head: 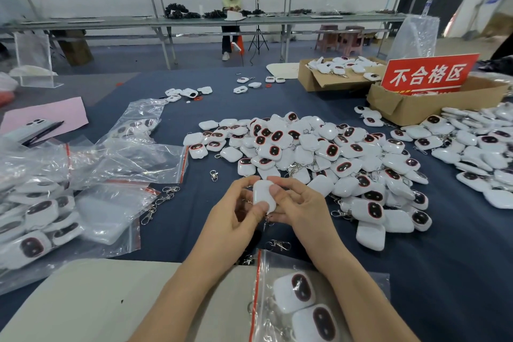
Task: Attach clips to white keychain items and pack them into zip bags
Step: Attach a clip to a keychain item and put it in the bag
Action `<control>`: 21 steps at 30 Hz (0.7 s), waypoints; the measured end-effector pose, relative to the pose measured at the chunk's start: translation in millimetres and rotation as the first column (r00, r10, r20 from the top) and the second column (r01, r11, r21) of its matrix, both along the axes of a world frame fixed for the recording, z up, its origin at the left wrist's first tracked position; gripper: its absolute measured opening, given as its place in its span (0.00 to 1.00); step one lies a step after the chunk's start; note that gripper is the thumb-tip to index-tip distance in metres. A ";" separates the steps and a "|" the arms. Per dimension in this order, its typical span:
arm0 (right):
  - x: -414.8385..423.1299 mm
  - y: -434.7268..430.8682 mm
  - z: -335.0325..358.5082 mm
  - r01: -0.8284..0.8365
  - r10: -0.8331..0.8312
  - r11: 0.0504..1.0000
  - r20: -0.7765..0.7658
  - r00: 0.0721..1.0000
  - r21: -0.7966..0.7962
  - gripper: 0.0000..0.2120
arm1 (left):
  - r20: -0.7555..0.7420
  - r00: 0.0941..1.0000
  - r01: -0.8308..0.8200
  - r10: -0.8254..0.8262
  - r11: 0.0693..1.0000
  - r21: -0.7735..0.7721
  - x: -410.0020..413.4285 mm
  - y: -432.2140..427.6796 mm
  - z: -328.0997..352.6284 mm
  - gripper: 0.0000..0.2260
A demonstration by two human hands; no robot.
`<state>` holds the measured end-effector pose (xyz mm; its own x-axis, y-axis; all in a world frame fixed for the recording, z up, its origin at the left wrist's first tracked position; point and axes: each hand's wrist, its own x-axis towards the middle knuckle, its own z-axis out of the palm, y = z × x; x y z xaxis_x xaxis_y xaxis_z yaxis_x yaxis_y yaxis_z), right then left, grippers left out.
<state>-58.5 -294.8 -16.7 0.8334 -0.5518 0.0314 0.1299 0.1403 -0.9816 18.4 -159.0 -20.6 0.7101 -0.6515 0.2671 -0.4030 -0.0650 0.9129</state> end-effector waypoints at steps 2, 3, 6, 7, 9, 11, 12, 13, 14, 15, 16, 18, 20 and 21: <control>-0.4 -0.4 0.1 -0.007 0.007 1.000 0.002 1.000 0.026 0.08 | 0.010 1.000 0.011 -0.011 1.000 0.017 -0.1 0.1 0.6 0.17; -0.2 -0.3 0.2 -0.018 0.018 0.999 0.002 1.000 0.036 0.08 | 0.018 1.000 0.004 -0.005 1.000 0.028 -0.2 -0.2 0.3 0.17; -0.3 -0.9 1.3 -0.090 0.090 0.996 -0.028 0.996 -0.021 0.14 | 0.020 0.999 -0.047 0.046 0.998 0.035 0.7 -1.0 -0.4 0.17; -0.9 -1.8 1.9 -0.118 0.115 0.991 -0.049 0.992 -0.069 0.16 | 0.008 0.998 -0.056 0.055 0.998 0.032 1.2 -0.9 -0.5 0.17; -3.2 -3.7 4.1 -0.178 0.167 0.973 -0.084 0.982 -0.147 0.19 | -0.016 0.998 -0.058 0.058 0.998 0.027 1.9 -0.4 -0.5 0.17; -5.0 -5.2 5.5 -0.214 0.202 0.964 -0.089 0.975 -0.155 0.20 | -0.036 0.998 -0.053 0.054 0.998 0.023 1.7 0.0 0.6 0.17; -5.4 -5.7 5.8 -0.216 0.204 0.965 -0.089 0.975 -0.151 0.21 | -0.050 0.998 -0.048 0.048 0.999 0.016 1.2 0.0 1.0 0.17; -5.5 -5.7 6.0 -0.209 0.197 0.966 -0.090 0.976 -0.151 0.22 | -0.065 0.997 -0.043 0.043 0.999 0.010 0.6 -0.2 1.3 0.17; -5.6 -5.5 6.1 -0.199 0.187 0.967 -0.091 0.978 -0.157 0.23 | -0.073 0.996 -0.041 0.042 0.999 0.007 0.3 -0.3 1.4 0.18; -5.6 -5.2 6.2 -0.193 0.180 0.967 -0.091 0.980 -0.166 0.23 | -0.075 0.996 -0.043 0.043 0.999 0.009 0.0 -0.6 1.5 0.18; -5.8 -5.0 6.3 -0.190 0.176 0.966 -0.090 0.980 -0.175 0.23 | -0.075 0.996 -0.044 0.045 0.999 0.010 -0.1 -0.7 1.7 0.18; -6.2 -5.2 6.4 -0.190 0.178 0.965 -0.083 0.981 -0.181 0.24 | -0.079 0.996 -0.042 0.042 0.999 0.007 0.0 -1.3 1.7 0.18; -6.4 -5.4 6.5 -0.192 0.181 0.965 -0.080 0.980 -0.180 0.24 | -0.074 0.997 -0.039 0.040 0.999 0.008 1.1 -1.3 1.3 0.18; -6.3 -5.2 6.4 -0.190 0.178 0.965 -0.080 0.981 -0.182 0.24 | -0.070 0.997 -0.039 0.039 0.999 0.012 1.4 -1.5 1.0 0.19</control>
